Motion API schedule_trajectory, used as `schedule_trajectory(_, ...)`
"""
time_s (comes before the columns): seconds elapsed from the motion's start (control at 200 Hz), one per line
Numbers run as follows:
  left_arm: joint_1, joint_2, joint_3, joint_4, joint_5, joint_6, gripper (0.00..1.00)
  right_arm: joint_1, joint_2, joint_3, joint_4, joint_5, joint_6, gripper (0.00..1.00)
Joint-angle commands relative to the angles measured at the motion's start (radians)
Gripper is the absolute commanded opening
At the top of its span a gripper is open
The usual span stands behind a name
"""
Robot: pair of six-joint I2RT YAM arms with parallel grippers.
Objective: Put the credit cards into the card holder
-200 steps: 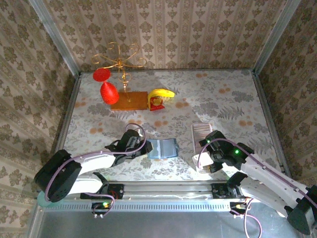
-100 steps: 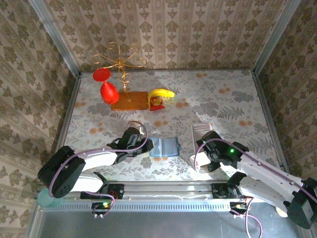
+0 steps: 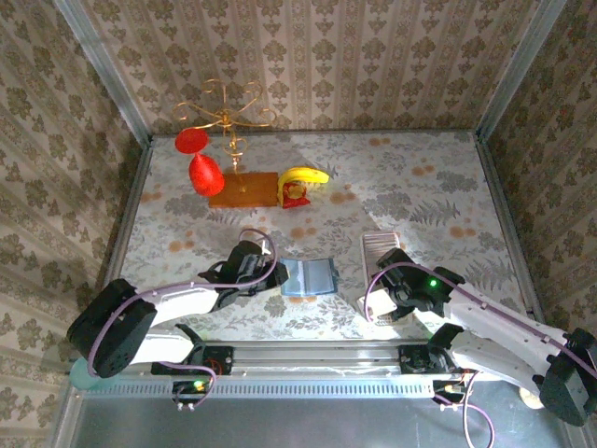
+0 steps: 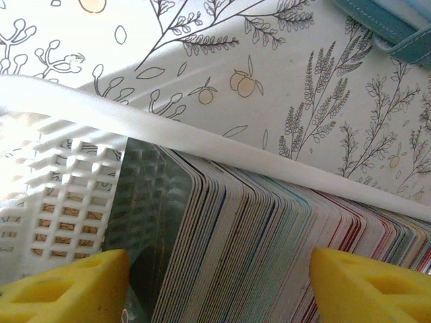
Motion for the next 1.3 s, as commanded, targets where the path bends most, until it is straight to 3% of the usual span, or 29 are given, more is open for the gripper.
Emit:
schedule_trajectory(0.0,0.004,-0.023,-0.018,-0.023,0.009,0.021,0.15,0.004,-0.018,0.018,-0.003,0.043,-0.016,0.64)
schedule_trajectory(0.44,-0.002,-0.041,-0.026,-0.044,0.001,0.024,0.14,0.017,-0.051,0.023,-0.042,0.030,-0.013,0.36)
schedule_trajectory(1.295,-0.010,-0.039,-0.025,-0.047,-0.006,0.027,0.13,0.021,-0.116,0.027,-0.102,0.043,-0.001,0.12)
